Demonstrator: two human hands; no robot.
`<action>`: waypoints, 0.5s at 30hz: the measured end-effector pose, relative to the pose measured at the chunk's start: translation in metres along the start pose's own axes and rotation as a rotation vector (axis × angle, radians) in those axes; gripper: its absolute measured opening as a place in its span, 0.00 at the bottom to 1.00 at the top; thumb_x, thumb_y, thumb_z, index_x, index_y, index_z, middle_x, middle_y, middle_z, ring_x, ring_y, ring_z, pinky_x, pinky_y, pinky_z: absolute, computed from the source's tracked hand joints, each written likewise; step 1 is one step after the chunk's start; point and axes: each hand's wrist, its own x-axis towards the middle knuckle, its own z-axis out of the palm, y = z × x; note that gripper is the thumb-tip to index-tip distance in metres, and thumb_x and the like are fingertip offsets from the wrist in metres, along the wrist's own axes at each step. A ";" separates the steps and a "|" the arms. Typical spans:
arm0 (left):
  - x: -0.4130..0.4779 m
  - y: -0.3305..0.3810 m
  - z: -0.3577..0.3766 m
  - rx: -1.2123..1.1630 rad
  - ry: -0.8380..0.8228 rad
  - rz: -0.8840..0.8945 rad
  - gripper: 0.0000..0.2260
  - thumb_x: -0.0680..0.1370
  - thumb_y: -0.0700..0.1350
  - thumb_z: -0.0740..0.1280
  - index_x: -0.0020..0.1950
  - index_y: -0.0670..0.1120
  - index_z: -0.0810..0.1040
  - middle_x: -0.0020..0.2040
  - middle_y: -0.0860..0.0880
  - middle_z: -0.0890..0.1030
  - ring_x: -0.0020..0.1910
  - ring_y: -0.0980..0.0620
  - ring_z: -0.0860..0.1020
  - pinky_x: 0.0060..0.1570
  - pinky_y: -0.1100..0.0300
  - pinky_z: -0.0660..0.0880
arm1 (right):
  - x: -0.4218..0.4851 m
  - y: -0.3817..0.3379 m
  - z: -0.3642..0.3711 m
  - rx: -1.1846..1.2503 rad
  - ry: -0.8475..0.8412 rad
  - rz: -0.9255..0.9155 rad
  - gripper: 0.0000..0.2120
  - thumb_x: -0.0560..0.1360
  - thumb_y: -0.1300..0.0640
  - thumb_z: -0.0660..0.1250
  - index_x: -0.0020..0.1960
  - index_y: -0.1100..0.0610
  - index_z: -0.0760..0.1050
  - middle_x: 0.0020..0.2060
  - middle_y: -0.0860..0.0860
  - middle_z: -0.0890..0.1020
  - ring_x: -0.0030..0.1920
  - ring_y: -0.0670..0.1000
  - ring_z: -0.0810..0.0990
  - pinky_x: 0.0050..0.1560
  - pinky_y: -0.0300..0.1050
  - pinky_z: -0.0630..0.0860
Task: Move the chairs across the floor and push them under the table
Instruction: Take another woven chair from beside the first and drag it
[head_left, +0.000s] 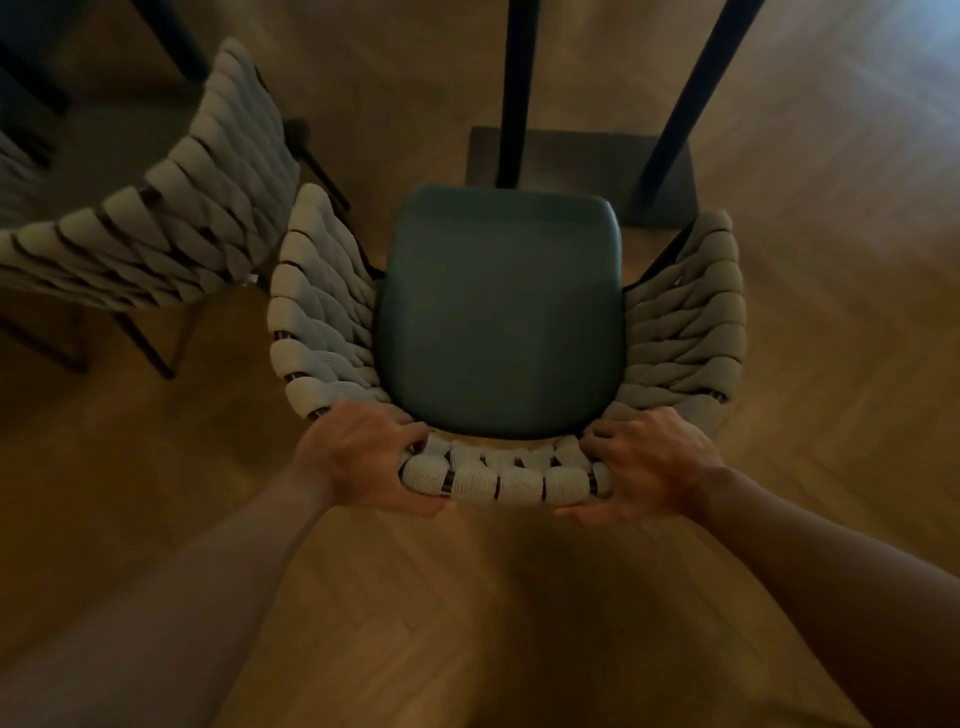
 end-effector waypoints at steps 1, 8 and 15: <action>0.011 -0.010 -0.003 0.000 0.001 -0.002 0.39 0.67 0.88 0.50 0.49 0.57 0.80 0.41 0.58 0.79 0.39 0.56 0.77 0.41 0.55 0.77 | 0.010 0.007 -0.007 -0.004 0.001 0.002 0.42 0.68 0.11 0.44 0.61 0.41 0.73 0.48 0.42 0.77 0.42 0.46 0.76 0.42 0.43 0.76; 0.070 -0.061 -0.020 0.002 0.046 -0.002 0.39 0.67 0.88 0.50 0.47 0.57 0.80 0.40 0.59 0.80 0.37 0.58 0.77 0.37 0.59 0.72 | 0.076 0.058 -0.041 -0.022 0.038 -0.008 0.44 0.68 0.11 0.42 0.59 0.42 0.75 0.47 0.41 0.77 0.45 0.47 0.77 0.44 0.45 0.78; 0.121 -0.104 -0.035 0.019 0.014 0.023 0.35 0.68 0.86 0.53 0.47 0.58 0.78 0.40 0.59 0.78 0.36 0.58 0.75 0.35 0.61 0.68 | 0.118 0.091 -0.062 -0.032 0.077 0.001 0.43 0.67 0.11 0.41 0.57 0.41 0.75 0.42 0.41 0.77 0.39 0.44 0.76 0.39 0.41 0.75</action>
